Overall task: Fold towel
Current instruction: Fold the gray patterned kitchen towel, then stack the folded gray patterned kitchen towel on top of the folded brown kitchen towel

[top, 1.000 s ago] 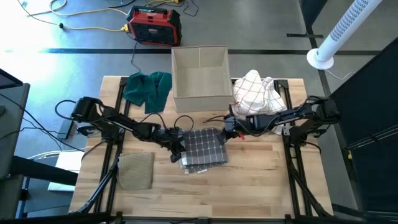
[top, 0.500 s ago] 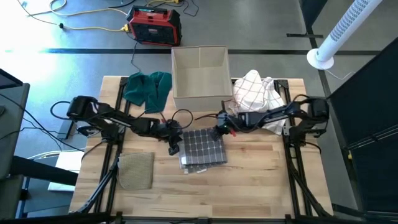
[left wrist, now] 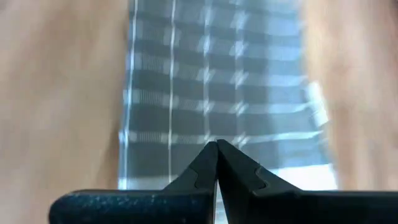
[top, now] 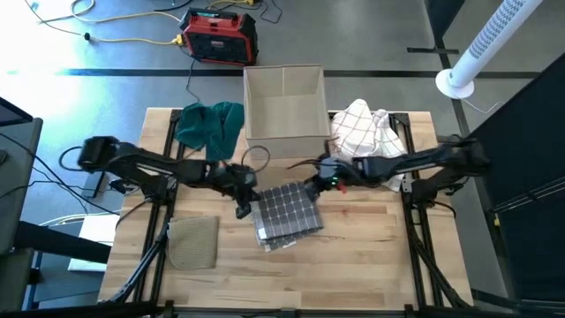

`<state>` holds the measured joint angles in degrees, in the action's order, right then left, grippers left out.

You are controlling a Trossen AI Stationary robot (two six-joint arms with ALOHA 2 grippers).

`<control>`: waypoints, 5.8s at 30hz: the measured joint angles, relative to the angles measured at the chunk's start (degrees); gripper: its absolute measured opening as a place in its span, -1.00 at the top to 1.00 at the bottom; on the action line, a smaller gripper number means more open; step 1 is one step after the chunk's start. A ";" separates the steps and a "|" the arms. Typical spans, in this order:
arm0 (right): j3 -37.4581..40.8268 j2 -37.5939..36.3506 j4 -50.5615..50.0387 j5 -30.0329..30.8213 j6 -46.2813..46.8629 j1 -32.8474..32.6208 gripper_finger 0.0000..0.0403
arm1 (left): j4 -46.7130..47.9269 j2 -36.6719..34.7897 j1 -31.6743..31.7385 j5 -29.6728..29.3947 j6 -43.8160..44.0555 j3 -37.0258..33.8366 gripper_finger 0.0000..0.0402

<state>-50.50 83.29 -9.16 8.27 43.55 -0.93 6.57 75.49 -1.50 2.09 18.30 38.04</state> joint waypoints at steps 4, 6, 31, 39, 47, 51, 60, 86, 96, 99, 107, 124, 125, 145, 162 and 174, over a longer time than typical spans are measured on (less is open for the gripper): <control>-0.02 -7.28 -0.12 -0.68 -3.82 -5.16 1.00 | -0.74 -4.41 1.23 -0.46 -5.12 1.16 0.89; -0.02 -9.88 -0.11 0.15 -4.86 -8.03 1.00 | -0.79 -4.29 2.66 -0.18 -5.42 1.39 0.78; -0.04 -12.47 -8.57 14.14 2.93 -23.22 1.00 | -15.55 22.91 2.23 -7.96 -8.90 1.78 -0.37; -0.04 -12.47 -9.01 14.40 2.51 -23.11 1.00 | -9.90 26.61 -0.76 -9.46 -8.07 4.07 0.30; -0.04 -12.47 -10.08 19.95 1.02 -23.03 1.00 | -1.79 24.07 0.00 -0.32 -7.07 8.09 0.91; -0.04 -12.48 -10.08 20.59 0.78 -22.45 1.00 | 11.01 20.98 0.30 6.02 -9.63 14.15 0.91; -0.04 -12.47 -10.34 20.51 -0.44 -20.44 1.00 | 39.90 14.21 0.83 19.68 -17.10 28.68 0.91; -0.04 -12.47 -10.74 19.53 -7.77 -15.09 1.00 | 68.43 -2.06 -13.57 22.89 17.99 36.30 0.91; -0.04 -12.48 -11.23 19.17 -9.07 -14.78 1.00 | 76.25 -3.55 -18.45 22.55 20.16 30.16 0.91; -0.04 -12.48 -11.33 19.07 -8.95 -14.80 1.00 | 71.17 -3.57 -18.45 24.02 20.52 25.81 0.91; -0.04 -12.47 -11.45 18.42 -8.63 -14.82 1.00 | 67.28 -3.57 -17.88 21.91 21.07 15.09 0.91; -0.02 -12.47 -12.06 18.16 -9.01 -14.80 1.00 | 46.17 -3.62 -16.11 25.71 29.26 29.38 0.91; -0.02 -12.47 -12.08 18.15 -8.92 -14.80 1.00 | 46.04 -3.62 -16.74 25.72 29.50 29.37 0.91; -0.01 -12.48 -13.95 18.12 -9.00 -14.80 1.00 | 55.69 -9.90 -16.51 20.52 26.76 7.98 0.91; 0.00 -12.48 -14.13 18.12 -7.52 -14.80 1.00 | 62.65 -11.03 -16.09 8.94 27.04 4.86 0.31; 0.00 -12.49 -13.52 18.11 -7.10 -14.80 1.00 | 73.54 -11.38 -16.59 5.75 29.74 13.34 -0.05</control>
<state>-50.50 70.81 -22.68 26.38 36.45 -15.73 80.11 64.11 -18.08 7.84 48.04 51.37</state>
